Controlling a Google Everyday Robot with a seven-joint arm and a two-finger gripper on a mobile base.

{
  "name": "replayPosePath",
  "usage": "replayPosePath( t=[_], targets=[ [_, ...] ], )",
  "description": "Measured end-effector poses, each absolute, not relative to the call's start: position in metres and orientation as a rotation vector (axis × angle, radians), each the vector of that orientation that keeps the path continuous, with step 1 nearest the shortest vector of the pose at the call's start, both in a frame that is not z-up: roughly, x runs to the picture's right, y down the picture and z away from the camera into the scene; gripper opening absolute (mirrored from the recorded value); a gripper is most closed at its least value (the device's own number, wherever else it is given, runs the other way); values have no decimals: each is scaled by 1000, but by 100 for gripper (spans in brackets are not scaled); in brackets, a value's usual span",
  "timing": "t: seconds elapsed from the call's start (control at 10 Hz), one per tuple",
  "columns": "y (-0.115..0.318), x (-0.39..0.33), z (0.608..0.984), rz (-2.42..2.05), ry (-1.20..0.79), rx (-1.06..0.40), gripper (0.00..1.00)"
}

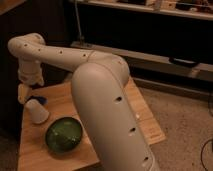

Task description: Pick up the ceramic cup

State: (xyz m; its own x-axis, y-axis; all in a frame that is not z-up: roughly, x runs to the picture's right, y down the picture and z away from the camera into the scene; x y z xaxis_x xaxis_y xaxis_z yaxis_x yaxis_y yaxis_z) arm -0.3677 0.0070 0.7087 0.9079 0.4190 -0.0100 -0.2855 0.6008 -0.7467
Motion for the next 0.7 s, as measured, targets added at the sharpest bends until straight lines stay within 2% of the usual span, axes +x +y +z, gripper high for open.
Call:
replayPosePath(
  t=[0.7],
  targets=[
    [7, -368, 709, 410, -173, -832, 80]
  ],
)
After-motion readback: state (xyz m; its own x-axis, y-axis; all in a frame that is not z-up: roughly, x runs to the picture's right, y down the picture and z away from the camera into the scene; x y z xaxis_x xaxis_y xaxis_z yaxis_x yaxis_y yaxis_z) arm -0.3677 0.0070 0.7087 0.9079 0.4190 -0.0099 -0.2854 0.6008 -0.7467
